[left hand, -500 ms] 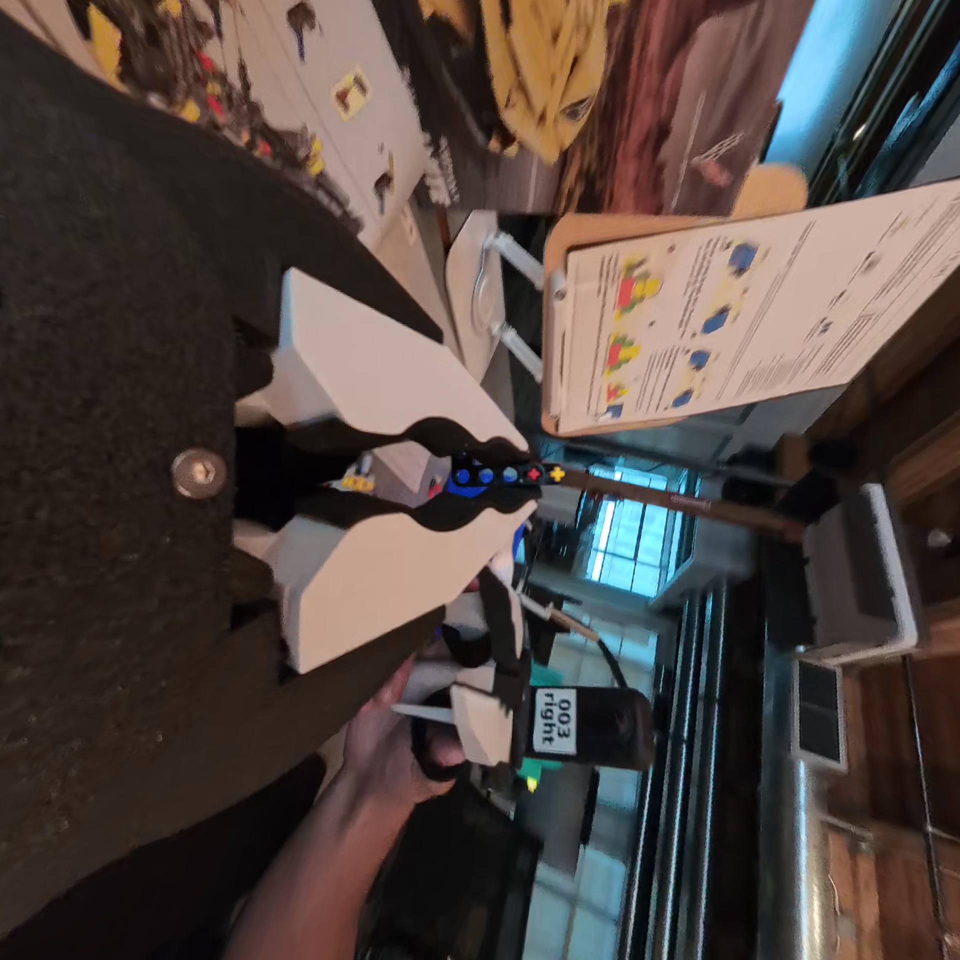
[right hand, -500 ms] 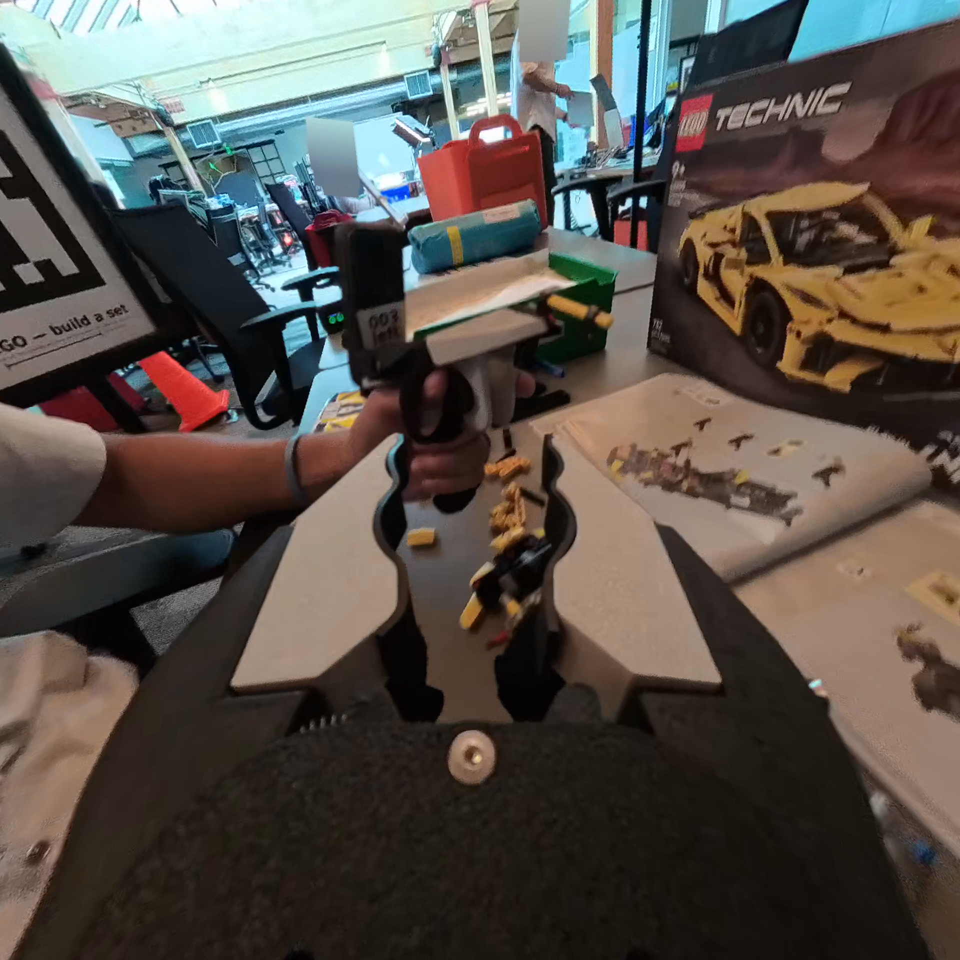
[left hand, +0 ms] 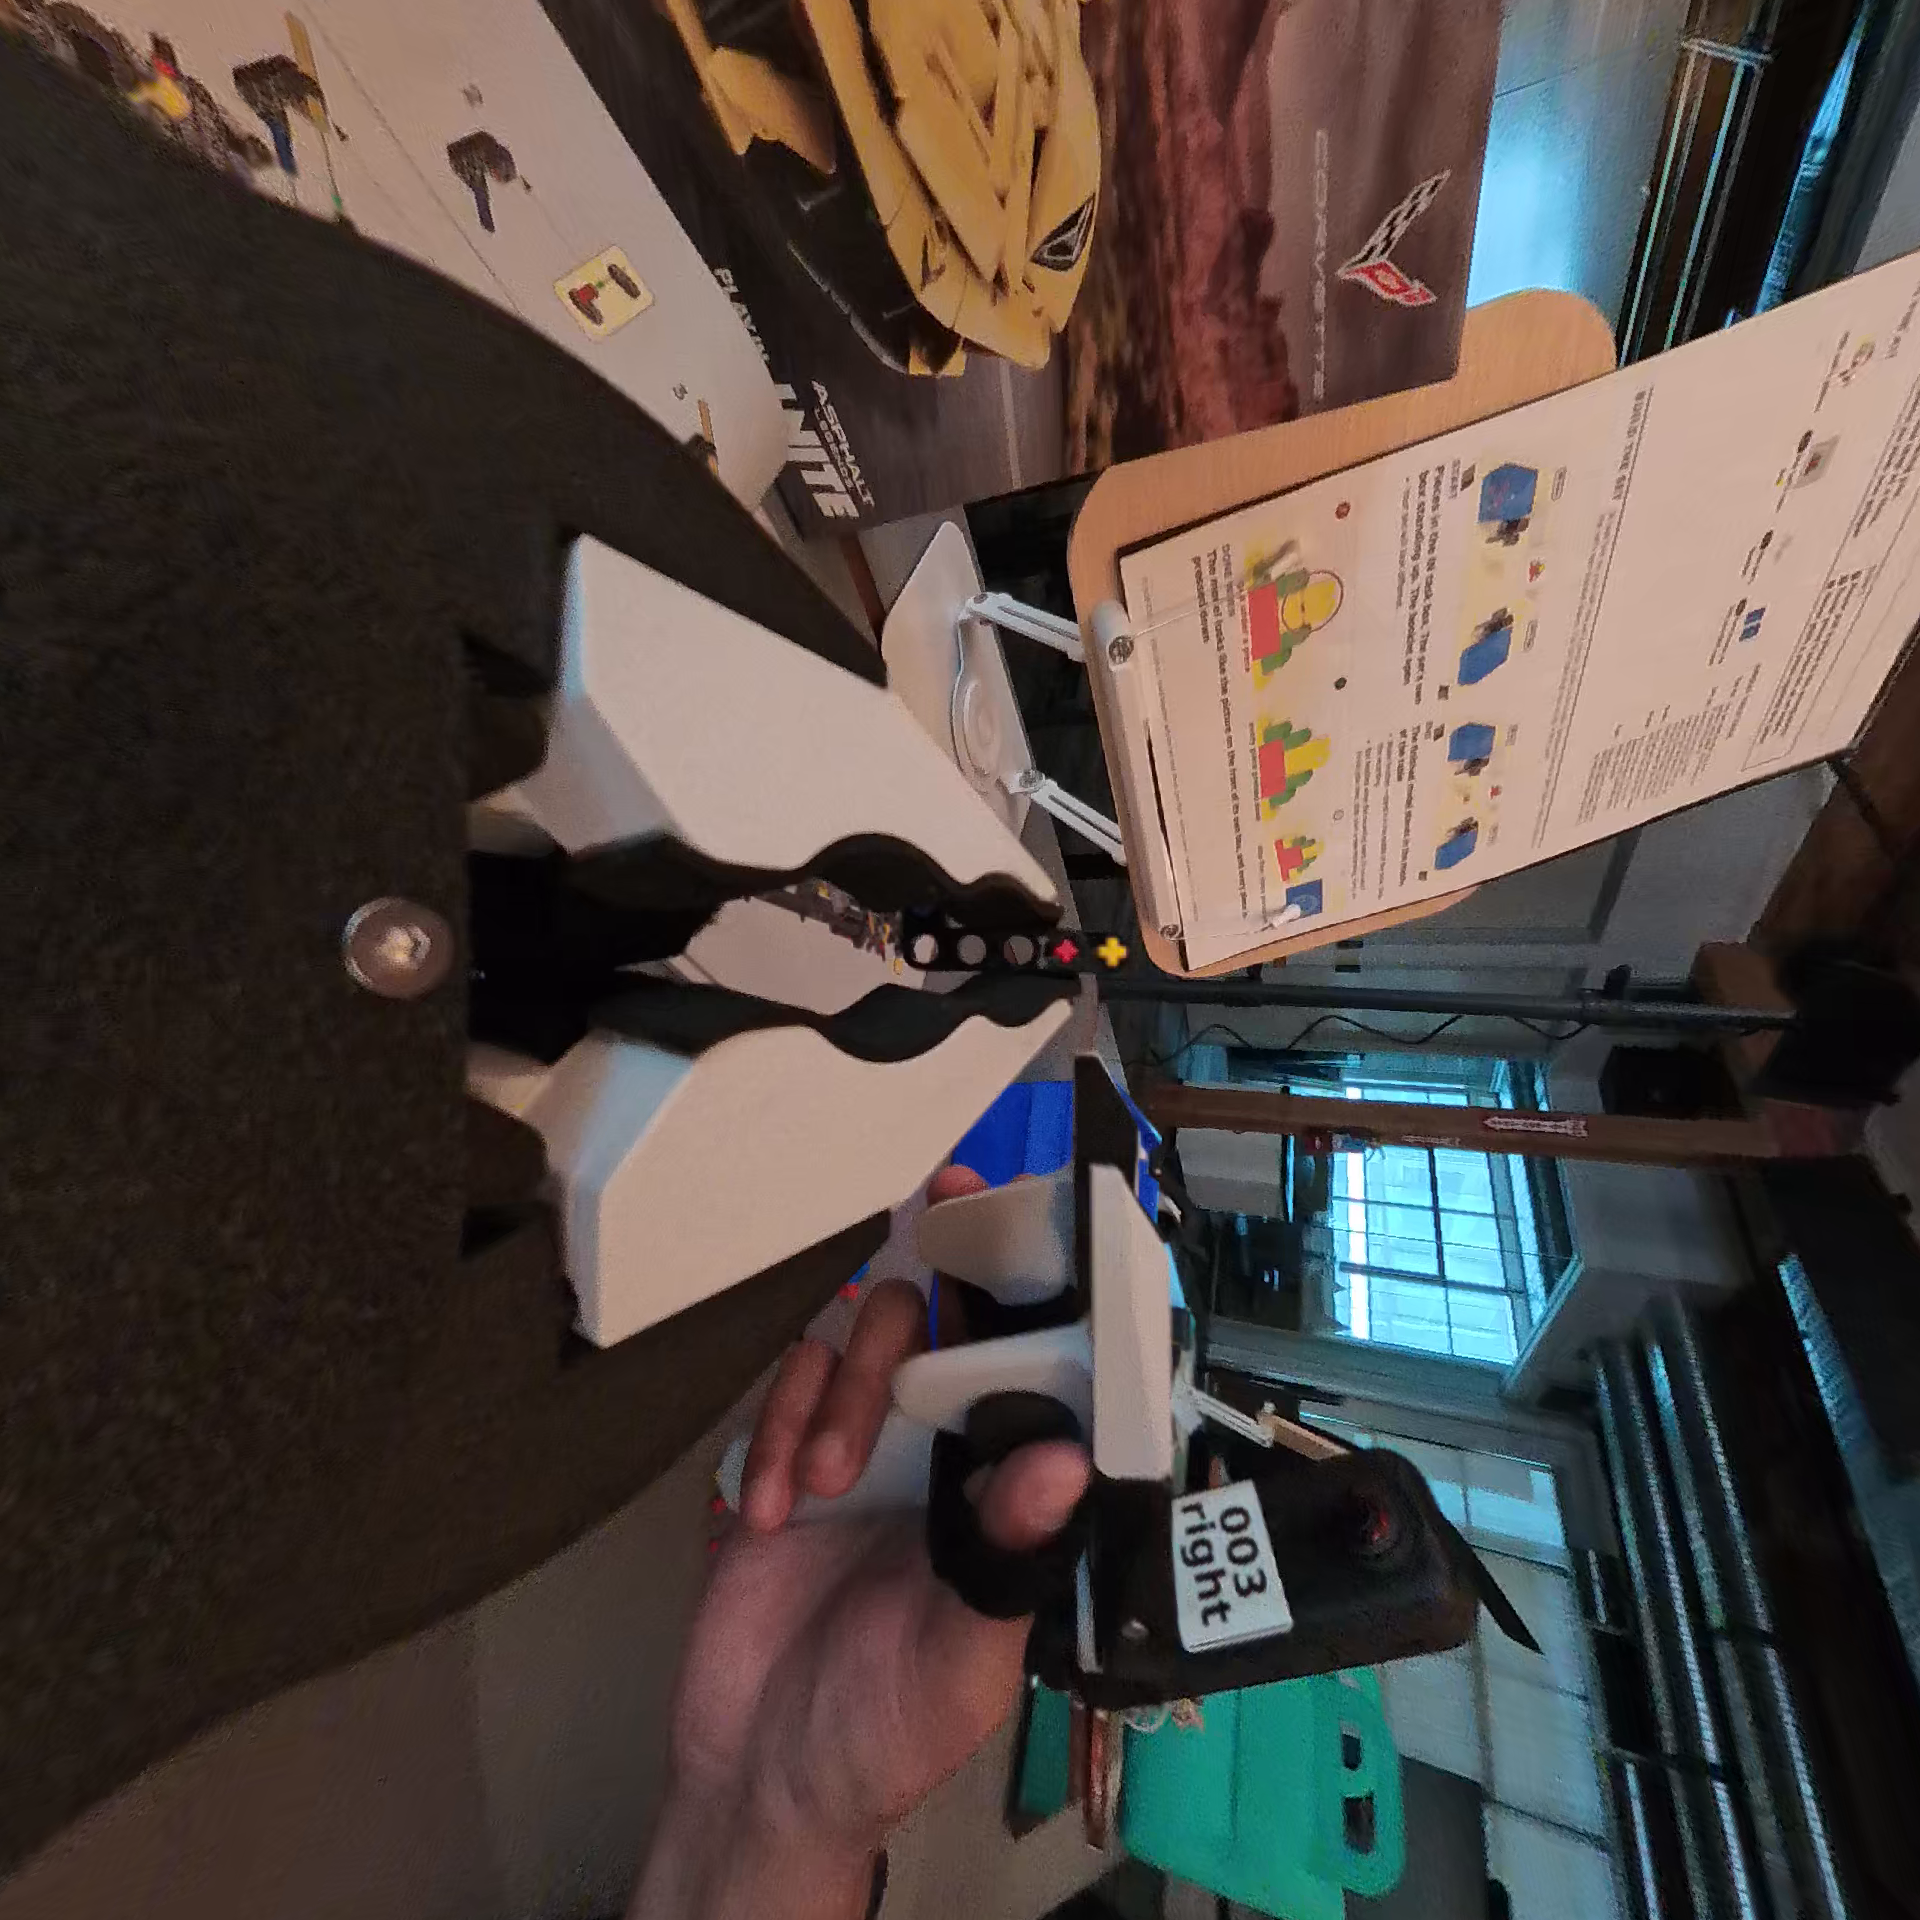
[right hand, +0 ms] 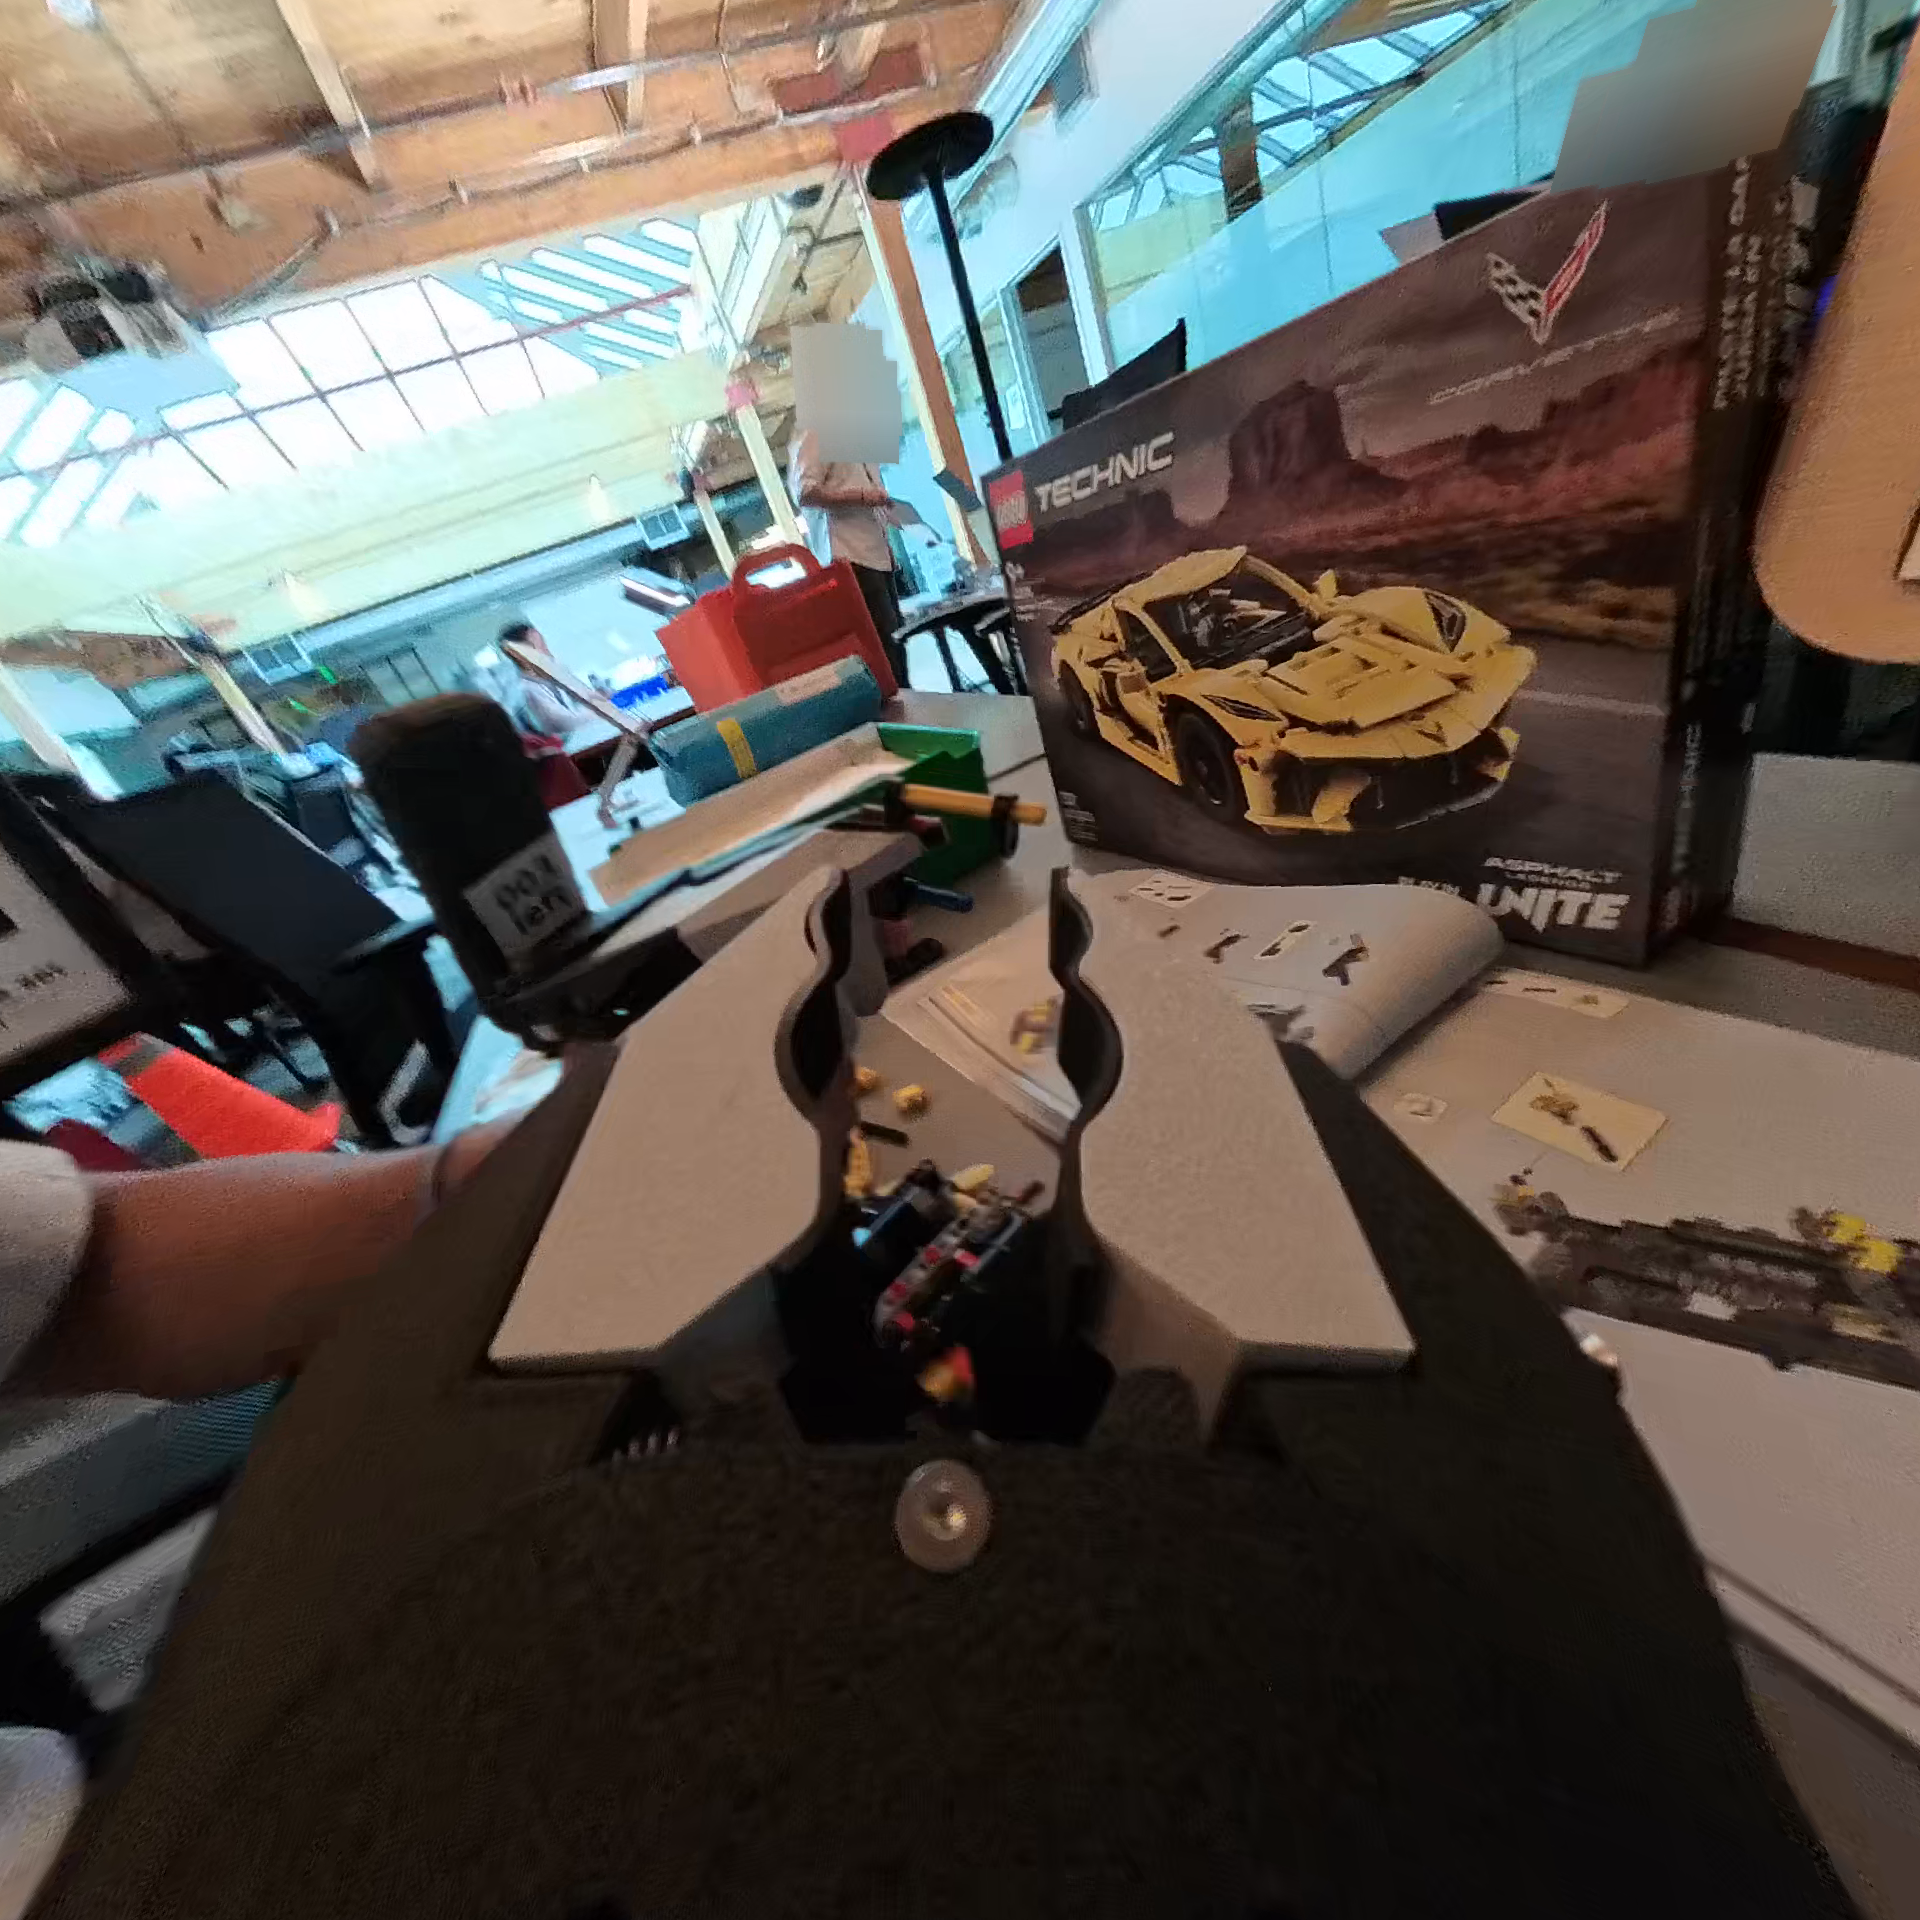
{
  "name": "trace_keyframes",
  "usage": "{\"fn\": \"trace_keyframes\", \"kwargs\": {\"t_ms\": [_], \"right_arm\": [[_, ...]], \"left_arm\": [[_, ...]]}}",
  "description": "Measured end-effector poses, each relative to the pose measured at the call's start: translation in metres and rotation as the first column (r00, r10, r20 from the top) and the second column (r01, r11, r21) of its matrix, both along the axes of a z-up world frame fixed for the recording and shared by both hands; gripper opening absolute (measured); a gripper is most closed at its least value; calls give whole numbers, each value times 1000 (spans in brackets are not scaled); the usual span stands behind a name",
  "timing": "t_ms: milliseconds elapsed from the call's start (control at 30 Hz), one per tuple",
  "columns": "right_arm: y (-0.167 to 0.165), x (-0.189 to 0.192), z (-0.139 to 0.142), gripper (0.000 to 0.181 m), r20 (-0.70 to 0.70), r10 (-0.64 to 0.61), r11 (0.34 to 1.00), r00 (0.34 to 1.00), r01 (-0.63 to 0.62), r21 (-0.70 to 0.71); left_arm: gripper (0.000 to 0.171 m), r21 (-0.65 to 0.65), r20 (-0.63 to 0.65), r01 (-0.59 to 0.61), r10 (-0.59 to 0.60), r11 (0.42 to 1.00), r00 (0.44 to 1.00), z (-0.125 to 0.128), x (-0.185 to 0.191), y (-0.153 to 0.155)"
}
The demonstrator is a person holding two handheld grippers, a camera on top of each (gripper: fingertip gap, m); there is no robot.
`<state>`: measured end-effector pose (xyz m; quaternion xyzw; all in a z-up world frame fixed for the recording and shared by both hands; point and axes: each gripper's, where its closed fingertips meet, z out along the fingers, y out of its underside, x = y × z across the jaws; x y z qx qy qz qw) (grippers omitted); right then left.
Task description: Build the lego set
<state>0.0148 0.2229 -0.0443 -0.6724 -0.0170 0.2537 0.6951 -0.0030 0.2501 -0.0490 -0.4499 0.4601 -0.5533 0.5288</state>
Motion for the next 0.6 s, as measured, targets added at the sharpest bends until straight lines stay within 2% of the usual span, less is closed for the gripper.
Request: {"fn": "trace_keyframes", "kwargs": {"t_ms": [133, 200, 300, 500, 600], "right_arm": [[9, 7, -20, 36, 64, -37, 999, 997, 39, -32], [13, 8, -23, 36, 51, -27, 999, 998, 30, -44], [19, 9, -24, 32, 72, -22, 998, 997, 26, -49], [36, -9, -37, 29, 149, 60, 995, 987, -48, -84], [35, -19, -38, 28, 164, 103, 992, 981, -90, -83]], "left_arm": [[4, -28, -11, 8, -8, 1000, 1000, 5, 0, 6], [4, -108, -45, 6, -11, 994, 999, -1, 3, 15], [4, -292, -65, 25, -45, 956, 997, -9, 6, 29], [4, -472, -61, 82, -125, 878, 990, -21, 10, 42], [4, -506, -51, 122, -171, 854, 984, -25, 11, 38]]}}
